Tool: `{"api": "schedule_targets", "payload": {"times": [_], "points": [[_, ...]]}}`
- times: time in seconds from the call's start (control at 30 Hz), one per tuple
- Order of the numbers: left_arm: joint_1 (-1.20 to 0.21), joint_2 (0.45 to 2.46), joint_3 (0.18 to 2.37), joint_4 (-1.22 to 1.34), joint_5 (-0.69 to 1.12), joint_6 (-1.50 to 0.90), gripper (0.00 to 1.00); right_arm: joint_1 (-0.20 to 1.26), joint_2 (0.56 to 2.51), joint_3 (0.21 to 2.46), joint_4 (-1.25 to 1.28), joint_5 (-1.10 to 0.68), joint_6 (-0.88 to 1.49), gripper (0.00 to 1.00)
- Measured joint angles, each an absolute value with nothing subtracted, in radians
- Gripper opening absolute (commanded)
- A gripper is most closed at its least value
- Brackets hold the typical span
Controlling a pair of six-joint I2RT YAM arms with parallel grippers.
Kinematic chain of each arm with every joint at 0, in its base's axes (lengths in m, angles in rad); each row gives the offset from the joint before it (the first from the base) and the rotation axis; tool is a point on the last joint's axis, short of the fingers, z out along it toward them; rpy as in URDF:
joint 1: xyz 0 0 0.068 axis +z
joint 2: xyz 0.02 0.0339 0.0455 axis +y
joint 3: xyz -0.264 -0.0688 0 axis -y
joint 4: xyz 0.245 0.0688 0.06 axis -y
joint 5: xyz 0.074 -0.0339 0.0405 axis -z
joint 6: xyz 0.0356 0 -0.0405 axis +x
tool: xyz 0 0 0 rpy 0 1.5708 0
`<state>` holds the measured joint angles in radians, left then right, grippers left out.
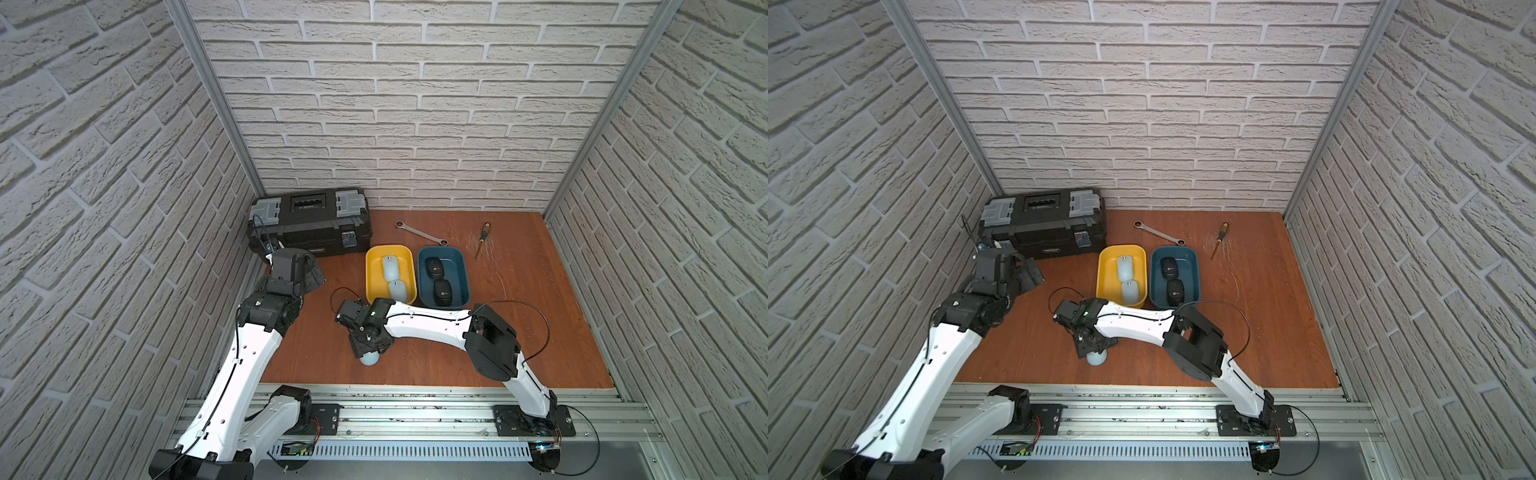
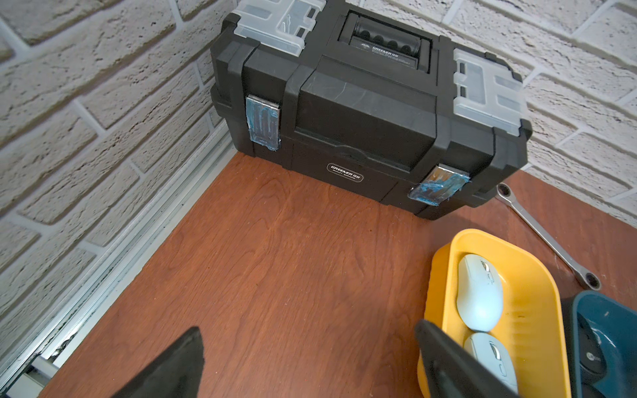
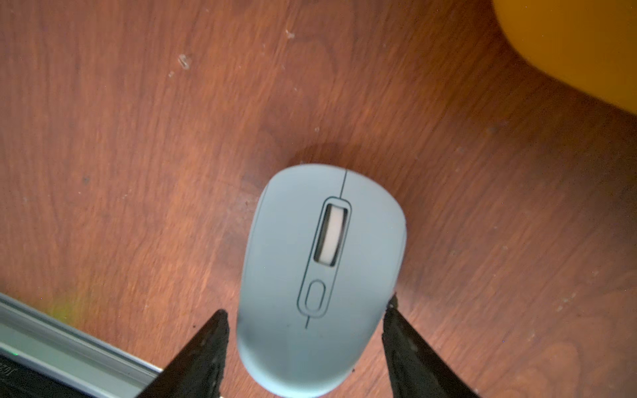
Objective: Place the mice by color into the storage box
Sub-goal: Pick up the mouse from the center of the board.
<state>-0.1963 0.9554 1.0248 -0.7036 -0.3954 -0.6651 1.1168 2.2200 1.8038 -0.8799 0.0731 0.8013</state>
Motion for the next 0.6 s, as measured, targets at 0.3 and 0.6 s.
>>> {"api": "schedule_targets", "payload": {"times": [0.3,0.6], "points": [[-0.196,0.955,1.021,-0.704,-0.394,-0.665,0.98,1.118,2.267,1.814,-0.881,0.088,0.801,0.71],[-0.193,0.955,1.021,-0.703,-0.391,-0.665,0.98,1.119,2.269,1.816,-0.882,0.100,0.799,0.54]]}}
